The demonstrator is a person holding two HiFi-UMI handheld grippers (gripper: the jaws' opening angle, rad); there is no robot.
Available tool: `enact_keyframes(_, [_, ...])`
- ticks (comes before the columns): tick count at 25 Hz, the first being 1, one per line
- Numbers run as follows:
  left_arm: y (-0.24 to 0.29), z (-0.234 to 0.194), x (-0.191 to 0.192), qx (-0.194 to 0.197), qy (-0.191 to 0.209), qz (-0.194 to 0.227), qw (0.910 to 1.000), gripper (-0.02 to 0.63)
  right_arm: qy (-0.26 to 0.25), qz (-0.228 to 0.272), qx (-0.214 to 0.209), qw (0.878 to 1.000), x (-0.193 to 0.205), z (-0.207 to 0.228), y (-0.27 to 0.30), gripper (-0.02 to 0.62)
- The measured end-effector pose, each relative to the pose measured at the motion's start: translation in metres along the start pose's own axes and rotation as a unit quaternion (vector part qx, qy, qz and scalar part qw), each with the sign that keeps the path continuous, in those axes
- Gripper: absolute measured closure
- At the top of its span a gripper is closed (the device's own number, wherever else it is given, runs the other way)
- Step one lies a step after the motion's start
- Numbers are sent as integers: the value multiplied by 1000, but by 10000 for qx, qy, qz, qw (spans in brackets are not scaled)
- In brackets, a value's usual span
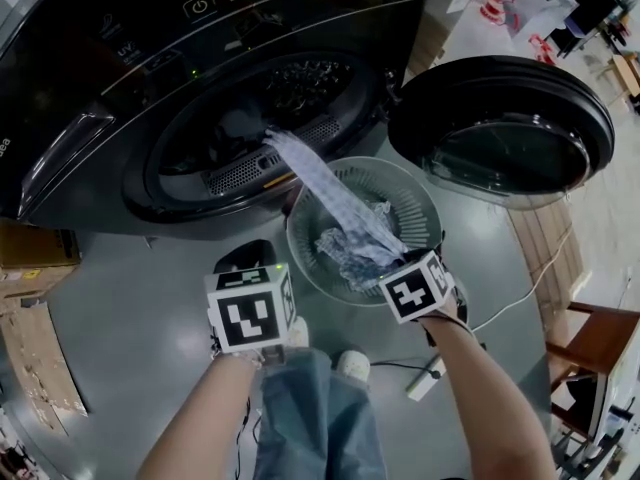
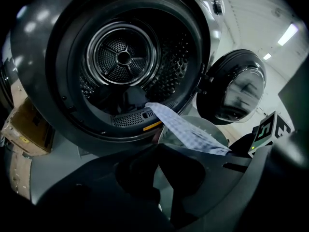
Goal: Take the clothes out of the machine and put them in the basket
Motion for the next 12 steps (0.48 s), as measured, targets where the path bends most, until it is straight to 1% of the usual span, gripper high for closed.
enact_keyframes(2, [-1, 3, 0, 1, -11, 2, 10000, 601, 137, -130, 94, 9998, 5, 5, -2, 548])
enact_keyframes(5, [-3, 9, 2, 8, -29, 4, 10000, 601, 176, -238, 291, 9991, 11, 12, -3, 548])
enact_keyframes(7, [-4, 12, 3, 21, -31, -6, 10000, 601, 420, -418, 417, 9974, 21, 19, -5, 548])
enact_keyframes(8, [-4, 13, 4, 28, -23, -14, 10000, 601, 634, -433, 357, 9964, 26, 20, -6, 548])
enact_keyframes(9, [-4, 14, 5, 29, -12, -23, 10000, 601, 857, -348, 194, 9955, 28, 20, -5, 548])
enact_keyframes(11, [-3, 12, 6, 19, 2, -42, 10000, 601, 1190, -23, -162, 9928, 27, 17, -3, 546])
enact_keyframes(12, [-2, 11, 7, 12, 2, -51, 10000, 601, 1261, 168, -242, 9916, 24, 16, -2, 546])
Point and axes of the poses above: the fingertips, and each gripper's own axes: y forward along the fingers, z to its right, x out of its underside, the point moved 10 cm from there along -y, backward along the fingers, and after that the axes turned 2 degrees about -x, right-handed, at the moved point
